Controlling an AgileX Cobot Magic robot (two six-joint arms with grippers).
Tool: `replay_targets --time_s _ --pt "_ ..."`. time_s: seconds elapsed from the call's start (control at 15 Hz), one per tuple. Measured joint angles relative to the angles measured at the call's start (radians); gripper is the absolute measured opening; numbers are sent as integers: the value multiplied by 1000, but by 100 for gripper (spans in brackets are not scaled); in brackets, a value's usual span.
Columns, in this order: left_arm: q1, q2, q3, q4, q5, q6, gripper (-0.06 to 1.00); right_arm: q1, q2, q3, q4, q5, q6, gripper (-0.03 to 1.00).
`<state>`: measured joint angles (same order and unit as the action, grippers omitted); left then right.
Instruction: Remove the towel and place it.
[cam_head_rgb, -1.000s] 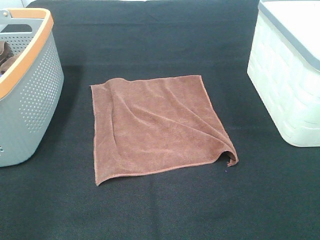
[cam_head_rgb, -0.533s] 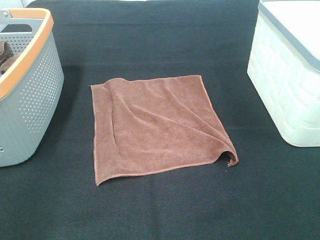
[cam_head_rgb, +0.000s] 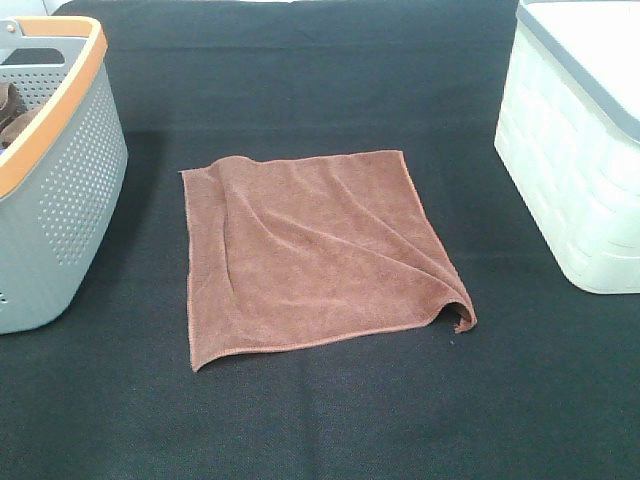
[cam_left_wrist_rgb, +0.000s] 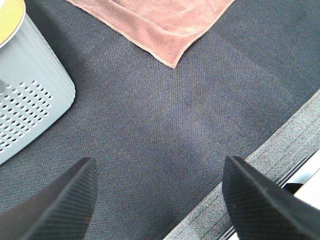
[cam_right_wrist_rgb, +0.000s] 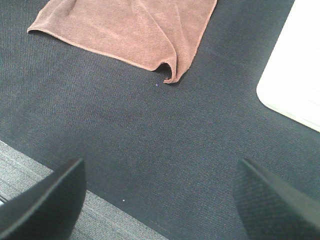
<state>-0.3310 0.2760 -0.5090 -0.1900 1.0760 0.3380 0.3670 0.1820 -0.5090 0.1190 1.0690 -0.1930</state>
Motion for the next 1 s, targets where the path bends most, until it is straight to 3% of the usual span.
replay_targets --time_s 0.27,0.47,0.67,0.8,1.0 --pt "21 -2 0 0 0 0 68 -1 0 0 0 0 0 77" --pt "168 -60 0 0 -1 0 68 -84 0 0 0 0 0 77" --pt "293 -181 0 0 -2 0 68 -225 -25 0 0 0 0 77" --pt "304 -267 0 0 -2 0 68 -307 -86 0 0 -2 1 77" --pt "306 -281 0 0 -1 0 68 -314 -158 0 1 -2 1 77"
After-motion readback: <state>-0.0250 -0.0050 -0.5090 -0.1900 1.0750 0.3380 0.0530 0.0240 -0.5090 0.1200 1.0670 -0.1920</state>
